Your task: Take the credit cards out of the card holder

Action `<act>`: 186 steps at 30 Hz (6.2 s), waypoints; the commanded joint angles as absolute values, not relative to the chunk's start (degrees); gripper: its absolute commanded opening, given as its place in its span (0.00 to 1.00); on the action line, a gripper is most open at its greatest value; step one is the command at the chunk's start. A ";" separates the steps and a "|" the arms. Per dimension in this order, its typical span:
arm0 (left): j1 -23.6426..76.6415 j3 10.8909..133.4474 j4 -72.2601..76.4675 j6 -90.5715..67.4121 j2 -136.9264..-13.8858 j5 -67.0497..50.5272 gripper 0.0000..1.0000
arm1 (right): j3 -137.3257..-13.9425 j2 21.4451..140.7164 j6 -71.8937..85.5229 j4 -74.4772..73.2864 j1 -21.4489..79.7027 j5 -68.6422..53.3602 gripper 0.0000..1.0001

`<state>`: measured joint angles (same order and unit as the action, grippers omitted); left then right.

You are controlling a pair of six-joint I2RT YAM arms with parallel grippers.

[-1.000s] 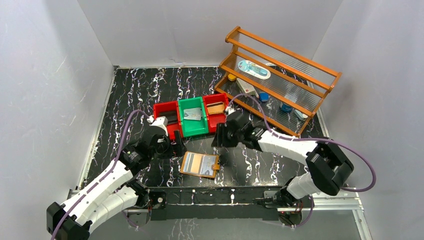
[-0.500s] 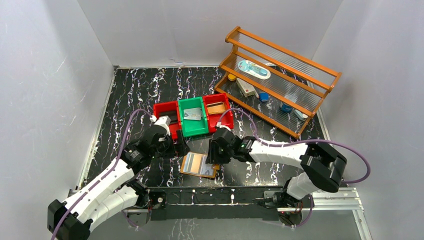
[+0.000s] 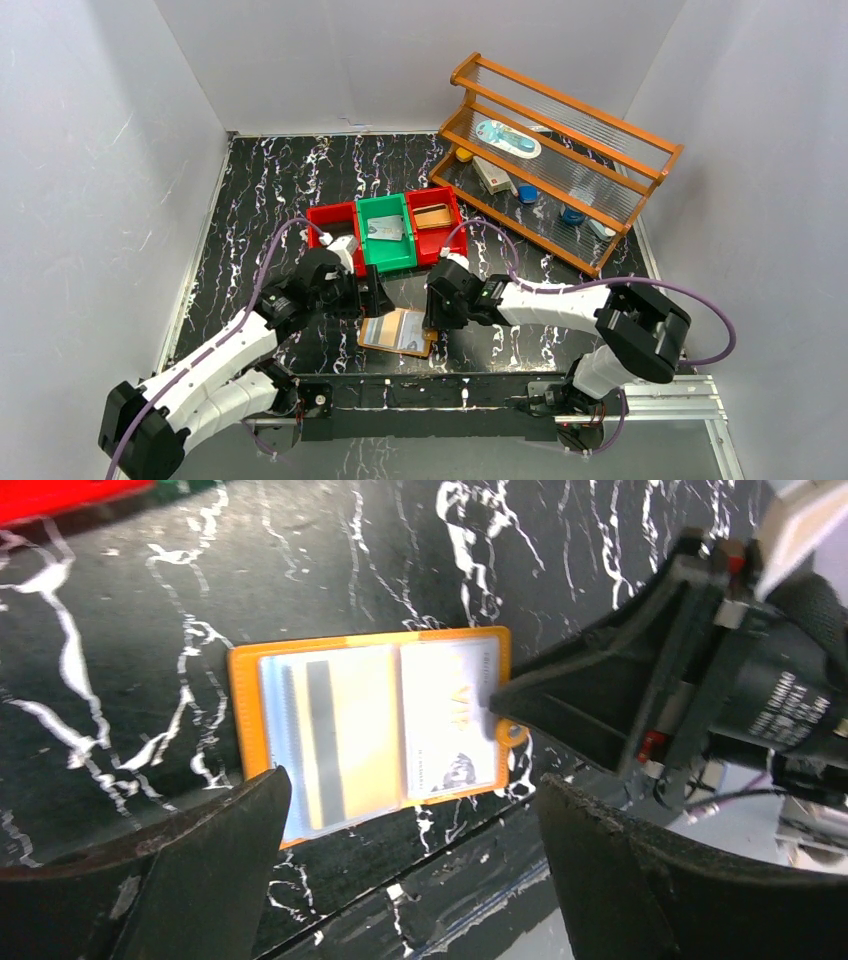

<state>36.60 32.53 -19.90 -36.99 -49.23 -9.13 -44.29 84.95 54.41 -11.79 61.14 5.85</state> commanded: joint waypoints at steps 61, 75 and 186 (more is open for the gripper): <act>39.03 23.84 -6.88 -41.40 -69.17 -16.69 0.58 | -33.64 92.70 61.60 24.13 57.09 -11.60 0.27; 39.11 23.28 -7.19 -41.66 -67.17 -16.38 0.57 | -35.19 88.50 59.23 16.25 56.47 -8.14 0.31; 32.99 14.69 10.61 -51.91 -57.08 -32.92 0.00 | -15.80 116.59 83.56 88.51 52.63 -23.46 0.16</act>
<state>32.73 13.52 9.74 -52.82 -58.98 -30.55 -16.58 117.69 83.33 88.36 52.23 -23.46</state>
